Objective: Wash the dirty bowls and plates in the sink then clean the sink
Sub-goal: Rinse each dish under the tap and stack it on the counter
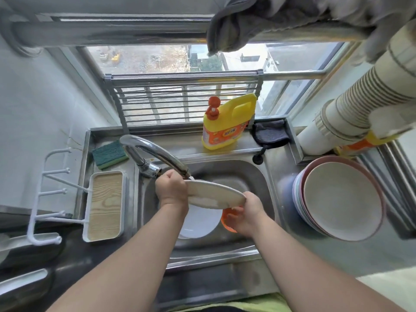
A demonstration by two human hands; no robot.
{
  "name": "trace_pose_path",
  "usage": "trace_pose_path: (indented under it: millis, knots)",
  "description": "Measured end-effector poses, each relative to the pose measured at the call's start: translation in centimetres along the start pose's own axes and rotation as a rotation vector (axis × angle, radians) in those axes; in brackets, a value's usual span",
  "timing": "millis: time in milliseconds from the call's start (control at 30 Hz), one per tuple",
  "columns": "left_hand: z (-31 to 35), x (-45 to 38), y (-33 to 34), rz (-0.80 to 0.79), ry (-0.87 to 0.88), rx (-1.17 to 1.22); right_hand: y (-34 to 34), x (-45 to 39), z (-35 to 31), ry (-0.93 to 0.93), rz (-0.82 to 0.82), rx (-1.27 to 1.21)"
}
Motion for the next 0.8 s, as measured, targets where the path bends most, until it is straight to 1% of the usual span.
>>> trace_pose_path:
  millis: [67,100,167,267,333,400,467,500,533,567,633,700,800]
  knots:
    - [0.2,0.4,-0.7,-0.075,0.037,0.040,0.2,-0.6,0.9,0.092,-0.037,0.048]
    - [0.7,0.9,-1.3,-0.100,0.059,0.047,0.6,-0.8,1.3,0.129,-0.078,0.042]
    - [0.8,1.1,-2.8,-0.143,0.078,0.069,1.3,-1.1,1.7,0.195,-0.110,0.038]
    - [-1.0,0.0,-5.5,-0.159,0.009,0.006,1.7,-1.8,1.5,0.177,-0.122,0.042]
    - [-2.5,-0.1,-6.4,-0.153,-0.041,-0.085,1.4,-2.2,0.8,0.110,-0.148,0.105]
    - [-3.4,0.2,-6.4,-0.135,-0.042,-0.193,0.9,-2.0,-0.4,-0.014,-0.180,0.169]
    - [-3.8,0.3,-5.1,-0.137,-0.028,-0.277,-0.3,-1.8,-1.7,-0.160,-0.134,0.253]
    - [-3.9,0.3,-4.0,-0.158,-0.034,-0.259,-1.0,-1.7,-2.4,-0.230,-0.091,0.300]
    - [-4.0,0.3,-2.6,-0.187,-0.074,-0.164,-1.9,-1.6,-2.9,-0.292,-0.043,0.332]
    - [-4.3,0.4,-0.9,-0.221,-0.138,-0.015,-2.8,-1.4,-3.3,-0.347,0.002,0.345]
    - [-4.5,0.7,2.4,-0.253,-0.321,0.218,-4.4,-1.0,-4.0,-0.439,0.059,0.321]
    - [-4.2,0.8,4.7,-0.239,-0.465,0.371,-5.7,-0.6,-4.4,-0.501,0.081,0.296]
    - [-3.7,0.3,6.6,-0.233,-0.561,0.531,-7.2,0.0,-4.8,-0.553,0.120,0.244]
Point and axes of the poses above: each hand's wrist, its own x-axis away from the middle knuckle, its own y-axis out of the palm, z = x × y, the point moved 5 cm from there along -x, towards the middle knuckle, and after that the axes turned 8 degrees about -z, right-handed, at the moved point
